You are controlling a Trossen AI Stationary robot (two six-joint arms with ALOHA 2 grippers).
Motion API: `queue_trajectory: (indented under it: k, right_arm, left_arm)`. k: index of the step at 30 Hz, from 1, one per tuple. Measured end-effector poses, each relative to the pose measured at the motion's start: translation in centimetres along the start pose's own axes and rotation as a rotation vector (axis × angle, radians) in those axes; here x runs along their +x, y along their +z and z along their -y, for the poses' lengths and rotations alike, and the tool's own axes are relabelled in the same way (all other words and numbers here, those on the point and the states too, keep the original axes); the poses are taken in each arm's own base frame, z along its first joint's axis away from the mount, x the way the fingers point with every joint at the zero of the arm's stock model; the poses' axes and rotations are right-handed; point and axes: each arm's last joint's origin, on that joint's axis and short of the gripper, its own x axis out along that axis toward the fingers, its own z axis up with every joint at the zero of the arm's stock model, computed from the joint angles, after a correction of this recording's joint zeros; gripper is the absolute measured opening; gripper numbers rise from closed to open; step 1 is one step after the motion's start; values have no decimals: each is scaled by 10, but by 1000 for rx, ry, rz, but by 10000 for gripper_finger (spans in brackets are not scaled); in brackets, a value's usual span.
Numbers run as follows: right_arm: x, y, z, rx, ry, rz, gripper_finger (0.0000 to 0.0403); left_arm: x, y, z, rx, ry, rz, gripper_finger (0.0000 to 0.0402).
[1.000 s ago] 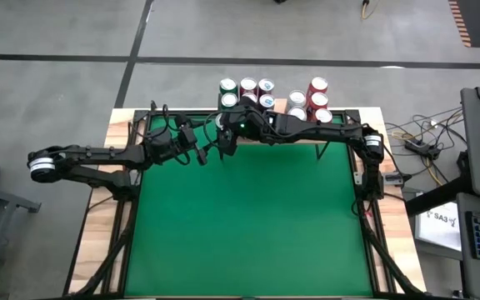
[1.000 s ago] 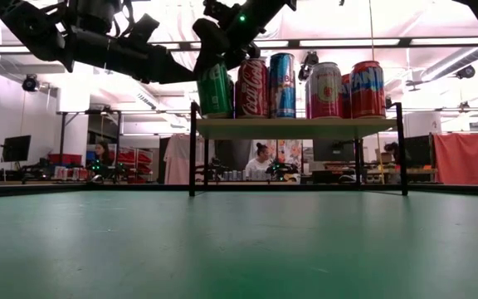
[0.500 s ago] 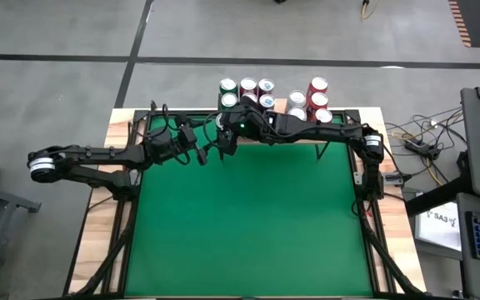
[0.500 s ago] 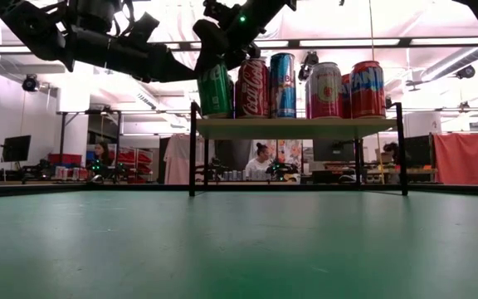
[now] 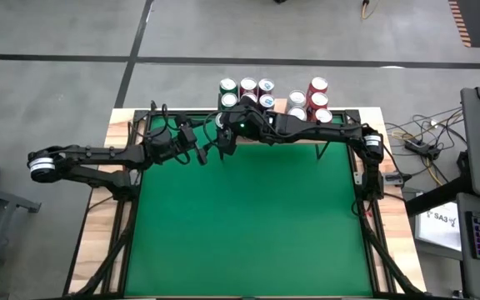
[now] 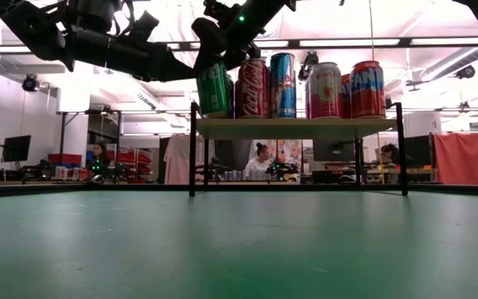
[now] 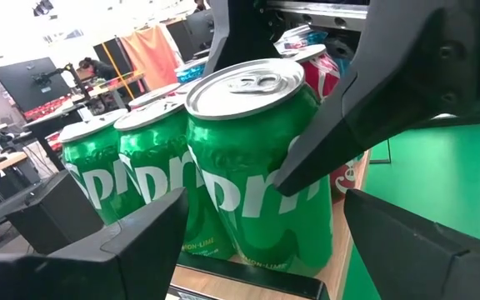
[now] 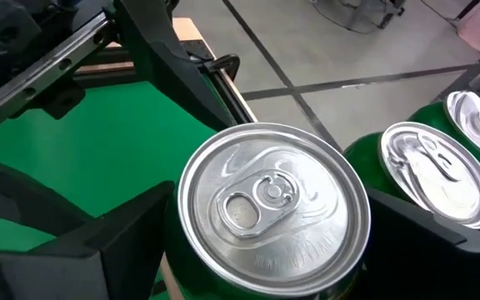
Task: Place canned beverage on shelf
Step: Put the green soda can aligned with the green soda can on the shelf
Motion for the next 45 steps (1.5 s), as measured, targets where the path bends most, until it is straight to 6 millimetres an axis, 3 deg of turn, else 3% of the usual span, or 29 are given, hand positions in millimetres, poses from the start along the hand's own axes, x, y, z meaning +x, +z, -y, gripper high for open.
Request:
queue_trajectory:
  k: [34, 45]
  right_arm:
    - [0, 0, 0, -43, 8, 1, 327]
    - [0, 1, 0, 19, 0, 6, 327]
  left_arm:
    - [0, 0, 0, 0, -1, -1, 305]
    - [0, 0, 0, -6, -2, -4, 305]
